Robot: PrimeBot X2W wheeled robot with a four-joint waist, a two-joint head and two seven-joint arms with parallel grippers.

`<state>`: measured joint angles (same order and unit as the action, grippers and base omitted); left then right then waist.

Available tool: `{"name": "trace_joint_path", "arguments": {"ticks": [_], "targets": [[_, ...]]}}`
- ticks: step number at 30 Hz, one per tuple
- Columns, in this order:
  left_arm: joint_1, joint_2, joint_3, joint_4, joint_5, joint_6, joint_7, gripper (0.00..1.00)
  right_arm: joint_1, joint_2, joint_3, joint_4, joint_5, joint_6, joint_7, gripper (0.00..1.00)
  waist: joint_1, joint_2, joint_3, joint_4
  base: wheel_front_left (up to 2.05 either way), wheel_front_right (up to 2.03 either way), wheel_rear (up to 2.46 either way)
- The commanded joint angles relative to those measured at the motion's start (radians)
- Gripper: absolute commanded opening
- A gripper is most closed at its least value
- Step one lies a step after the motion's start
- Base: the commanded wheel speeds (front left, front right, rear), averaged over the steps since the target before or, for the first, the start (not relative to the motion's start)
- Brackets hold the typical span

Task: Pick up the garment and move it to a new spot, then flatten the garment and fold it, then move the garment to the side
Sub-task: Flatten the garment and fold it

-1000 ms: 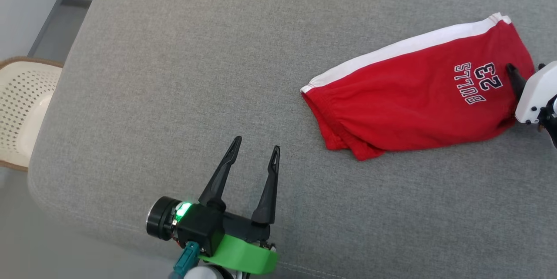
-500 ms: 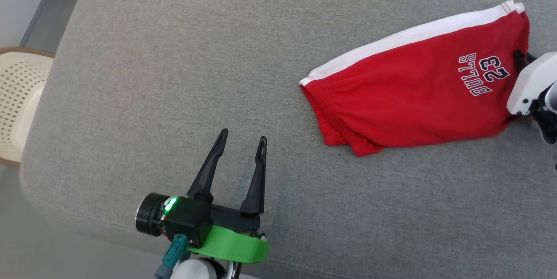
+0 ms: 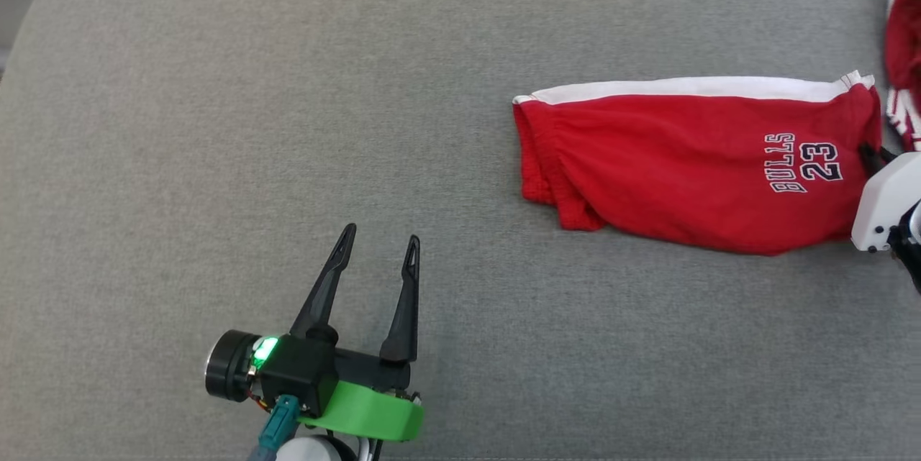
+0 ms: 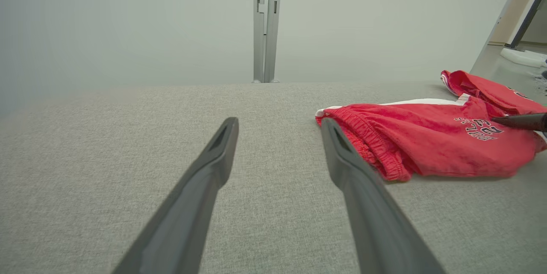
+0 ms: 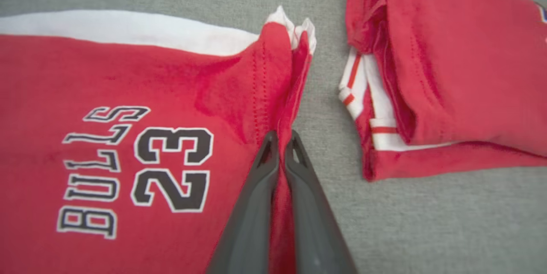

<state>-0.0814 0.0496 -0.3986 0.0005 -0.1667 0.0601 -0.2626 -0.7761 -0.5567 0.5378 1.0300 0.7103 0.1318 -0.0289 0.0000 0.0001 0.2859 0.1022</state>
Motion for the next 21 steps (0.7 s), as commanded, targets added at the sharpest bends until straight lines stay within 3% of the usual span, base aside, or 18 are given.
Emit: {"name": "trace_joint_path", "arguments": {"ticks": [1,9,21], "targets": [[0.015,0.002,0.004,0.002,0.01,-0.008,-0.002,1.0,0.007,-0.012,0.0,-0.004,-0.009,-0.002,-0.011,0.0,0.0,-0.0001,-0.049,-0.071,0.0,0.0,0.0],[0.029,0.002,0.002,0.018,0.014,-0.012,-0.002,1.0,-0.04,-0.014,0.039,-0.066,-0.062,-0.002,0.021,0.0,0.0,-0.0001,-0.092,-0.075,0.0,0.0,0.0],[0.05,0.002,-0.03,0.002,-0.015,0.003,-0.002,1.0,-0.063,0.097,0.032,-0.314,-0.145,-0.002,0.166,0.0,0.0,-0.0001,-0.15,0.0,0.0,0.0,0.0]]}}
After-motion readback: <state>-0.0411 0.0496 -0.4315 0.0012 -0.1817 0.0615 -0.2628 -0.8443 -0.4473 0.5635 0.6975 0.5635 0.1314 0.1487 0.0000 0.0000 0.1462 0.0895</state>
